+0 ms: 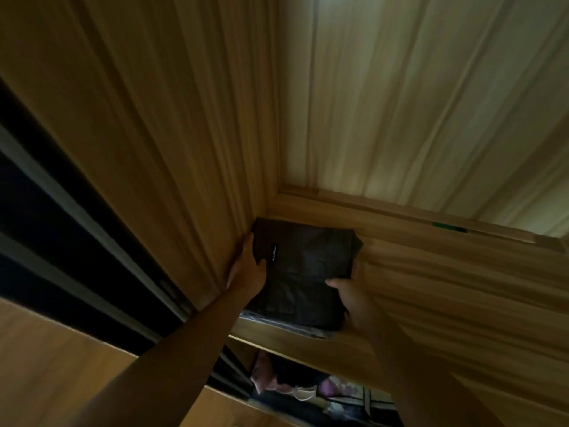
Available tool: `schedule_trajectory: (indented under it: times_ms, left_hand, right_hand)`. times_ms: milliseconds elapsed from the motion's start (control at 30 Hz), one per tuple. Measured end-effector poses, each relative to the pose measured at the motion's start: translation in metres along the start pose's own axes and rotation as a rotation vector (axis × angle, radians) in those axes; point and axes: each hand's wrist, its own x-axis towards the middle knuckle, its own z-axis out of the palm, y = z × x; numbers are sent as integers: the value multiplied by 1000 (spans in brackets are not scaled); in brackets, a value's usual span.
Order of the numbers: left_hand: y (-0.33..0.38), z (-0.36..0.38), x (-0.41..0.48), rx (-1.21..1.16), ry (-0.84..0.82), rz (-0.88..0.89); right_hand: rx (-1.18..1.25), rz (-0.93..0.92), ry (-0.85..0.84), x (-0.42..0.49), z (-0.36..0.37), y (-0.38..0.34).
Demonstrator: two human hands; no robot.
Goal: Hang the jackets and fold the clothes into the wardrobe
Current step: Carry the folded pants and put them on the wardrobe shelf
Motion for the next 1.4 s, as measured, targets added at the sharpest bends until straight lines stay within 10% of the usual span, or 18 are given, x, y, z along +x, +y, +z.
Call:
schedule_trajectory:
  times_ms: [367, 567, 1067, 1400]
  left_hand:
    - [-11, 7, -1, 449, 38, 32]
    - [5, 16, 2, 592, 117, 378]
    - [-20, 39, 22, 472, -59, 238]
    - [-17, 35, 19, 441, -39, 231]
  right_hand:
    - [-739, -226, -146, 13, 2, 11]
    - [-1242, -800, 388, 5, 12, 5]
    - [-1330, -499, 40, 58, 28, 32]
    - [-1386, -623, 175, 47, 26, 27]
